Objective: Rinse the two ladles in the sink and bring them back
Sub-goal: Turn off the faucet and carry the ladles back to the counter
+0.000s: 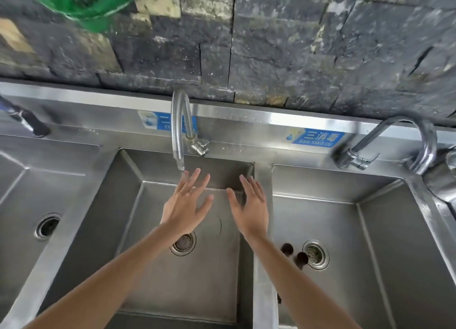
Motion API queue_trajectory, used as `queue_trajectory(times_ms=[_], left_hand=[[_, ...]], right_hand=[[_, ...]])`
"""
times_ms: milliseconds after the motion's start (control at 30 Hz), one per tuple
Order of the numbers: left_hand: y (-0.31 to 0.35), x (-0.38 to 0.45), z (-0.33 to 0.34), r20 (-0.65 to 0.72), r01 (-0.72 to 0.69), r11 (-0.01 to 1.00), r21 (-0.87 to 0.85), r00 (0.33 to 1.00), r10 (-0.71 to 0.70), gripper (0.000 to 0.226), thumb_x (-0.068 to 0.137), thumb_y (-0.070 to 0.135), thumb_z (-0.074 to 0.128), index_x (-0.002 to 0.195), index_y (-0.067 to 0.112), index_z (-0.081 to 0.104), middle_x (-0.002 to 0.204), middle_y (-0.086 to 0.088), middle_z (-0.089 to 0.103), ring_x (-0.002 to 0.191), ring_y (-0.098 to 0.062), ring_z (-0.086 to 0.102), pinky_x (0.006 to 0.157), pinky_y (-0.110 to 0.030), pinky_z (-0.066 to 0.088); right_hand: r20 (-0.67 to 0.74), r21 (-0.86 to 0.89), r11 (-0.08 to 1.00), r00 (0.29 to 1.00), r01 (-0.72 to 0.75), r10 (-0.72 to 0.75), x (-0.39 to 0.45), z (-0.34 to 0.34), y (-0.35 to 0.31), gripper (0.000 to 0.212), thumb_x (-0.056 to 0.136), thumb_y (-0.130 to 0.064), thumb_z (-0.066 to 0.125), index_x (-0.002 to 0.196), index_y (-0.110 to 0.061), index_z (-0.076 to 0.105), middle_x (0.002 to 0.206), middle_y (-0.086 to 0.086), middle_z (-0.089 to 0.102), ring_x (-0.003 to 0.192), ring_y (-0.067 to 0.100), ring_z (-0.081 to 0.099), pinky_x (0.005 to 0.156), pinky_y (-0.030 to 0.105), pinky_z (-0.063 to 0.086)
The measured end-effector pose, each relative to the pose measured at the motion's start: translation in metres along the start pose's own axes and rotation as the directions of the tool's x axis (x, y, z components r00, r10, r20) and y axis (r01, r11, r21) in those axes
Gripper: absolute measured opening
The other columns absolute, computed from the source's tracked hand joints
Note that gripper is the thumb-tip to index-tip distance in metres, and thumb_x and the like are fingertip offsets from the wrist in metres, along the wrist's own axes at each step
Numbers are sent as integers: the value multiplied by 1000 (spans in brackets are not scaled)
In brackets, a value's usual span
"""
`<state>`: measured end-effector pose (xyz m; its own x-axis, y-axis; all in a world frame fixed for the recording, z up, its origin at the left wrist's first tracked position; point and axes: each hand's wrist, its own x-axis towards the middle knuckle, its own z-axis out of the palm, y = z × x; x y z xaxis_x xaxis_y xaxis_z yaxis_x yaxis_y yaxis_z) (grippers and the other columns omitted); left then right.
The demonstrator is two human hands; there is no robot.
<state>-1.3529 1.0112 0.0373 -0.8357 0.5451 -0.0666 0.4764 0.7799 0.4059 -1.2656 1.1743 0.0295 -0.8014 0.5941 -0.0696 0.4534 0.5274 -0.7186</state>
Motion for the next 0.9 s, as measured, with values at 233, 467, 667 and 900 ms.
queue_trajectory(times_ms=[233,467,667,900], left_hand=[[-73,39,-16,-43,-36,990,-140,999,30,69,95,67,19,153,34,38,164,7,30,155,-18,15,109,-40,46],[-114,103,-24,-30,-60,977,-206,998,55,74,89,62,19,154,32,37,167,7,21,156,-16,12,120,-41,32],[-120,160,-21,-106,-55,919,-390,994,15,70,92,29,61,156,16,33,160,-2,39,144,-20,40,119,-40,35],[-117,191,-12,-179,-70,785,-616,982,-53,46,88,12,68,133,13,63,124,2,65,95,-13,70,92,-34,59]], right_hand=[[63,23,1000,998,9,-10,26,83,-64,66,97,-59,54,155,-29,45,167,-3,37,158,15,22,124,30,23],[21,6,999,999,-40,40,69,135,-92,60,102,-51,51,155,-25,43,164,-1,41,154,17,31,124,34,28],[-79,338,913,960,-228,269,108,134,-112,71,88,-63,43,140,-16,52,134,14,65,123,34,63,100,56,55],[-212,358,922,948,-150,237,127,140,-104,21,99,3,57,117,8,65,108,28,70,91,23,66,86,37,58]])
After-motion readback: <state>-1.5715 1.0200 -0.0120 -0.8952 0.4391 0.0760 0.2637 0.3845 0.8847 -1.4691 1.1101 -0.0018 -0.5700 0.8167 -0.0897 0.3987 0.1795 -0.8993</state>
